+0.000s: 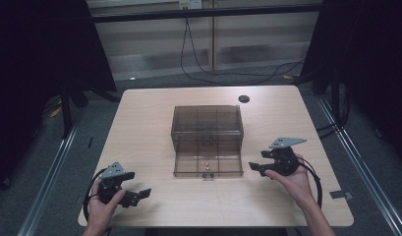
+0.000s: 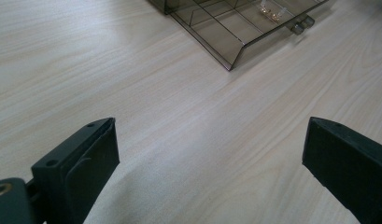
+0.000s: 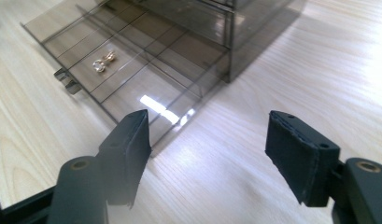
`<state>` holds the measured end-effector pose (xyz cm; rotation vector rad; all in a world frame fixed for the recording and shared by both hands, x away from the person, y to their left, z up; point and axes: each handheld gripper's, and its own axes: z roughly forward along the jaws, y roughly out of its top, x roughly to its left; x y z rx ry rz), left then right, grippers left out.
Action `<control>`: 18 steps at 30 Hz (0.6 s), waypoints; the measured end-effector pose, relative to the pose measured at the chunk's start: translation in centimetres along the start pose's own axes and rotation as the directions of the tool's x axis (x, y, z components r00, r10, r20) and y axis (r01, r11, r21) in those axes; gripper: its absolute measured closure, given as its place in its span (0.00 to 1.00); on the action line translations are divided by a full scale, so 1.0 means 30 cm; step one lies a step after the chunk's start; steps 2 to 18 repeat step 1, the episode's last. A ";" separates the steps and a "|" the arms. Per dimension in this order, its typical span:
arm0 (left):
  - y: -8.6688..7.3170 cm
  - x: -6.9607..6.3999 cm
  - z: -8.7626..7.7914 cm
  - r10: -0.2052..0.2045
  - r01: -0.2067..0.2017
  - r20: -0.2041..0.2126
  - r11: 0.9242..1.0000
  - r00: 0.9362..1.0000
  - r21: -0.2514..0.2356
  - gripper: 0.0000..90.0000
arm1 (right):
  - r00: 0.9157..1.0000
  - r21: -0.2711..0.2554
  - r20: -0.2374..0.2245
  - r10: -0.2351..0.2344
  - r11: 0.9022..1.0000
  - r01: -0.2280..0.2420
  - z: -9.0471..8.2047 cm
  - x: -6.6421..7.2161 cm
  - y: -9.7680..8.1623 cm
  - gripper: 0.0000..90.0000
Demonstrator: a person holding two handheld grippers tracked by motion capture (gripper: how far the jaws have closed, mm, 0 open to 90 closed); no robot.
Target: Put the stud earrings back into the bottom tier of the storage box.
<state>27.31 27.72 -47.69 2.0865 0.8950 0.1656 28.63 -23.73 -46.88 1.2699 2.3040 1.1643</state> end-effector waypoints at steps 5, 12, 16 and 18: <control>0.000 0.001 -0.001 -0.001 0.001 0.003 1.000 1.000 -0.003 0.04 | 1.000 -0.002 0.012 0.008 1.000 -0.008 0.000 -0.005 -0.010 0.31; 0.000 0.001 -0.001 -0.001 0.001 0.003 1.000 1.000 -0.003 0.04 | 1.000 -0.002 0.012 0.008 1.000 -0.008 0.000 -0.005 -0.010 0.31; 0.000 0.001 -0.001 -0.001 0.001 0.003 1.000 1.000 -0.003 0.04 | 1.000 -0.002 0.012 0.008 1.000 -0.008 0.000 -0.005 -0.010 0.31; 0.000 0.001 -0.001 -0.001 0.001 0.003 1.000 1.000 -0.003 0.04 | 1.000 -0.002 0.012 0.008 1.000 -0.008 0.000 -0.005 -0.010 0.31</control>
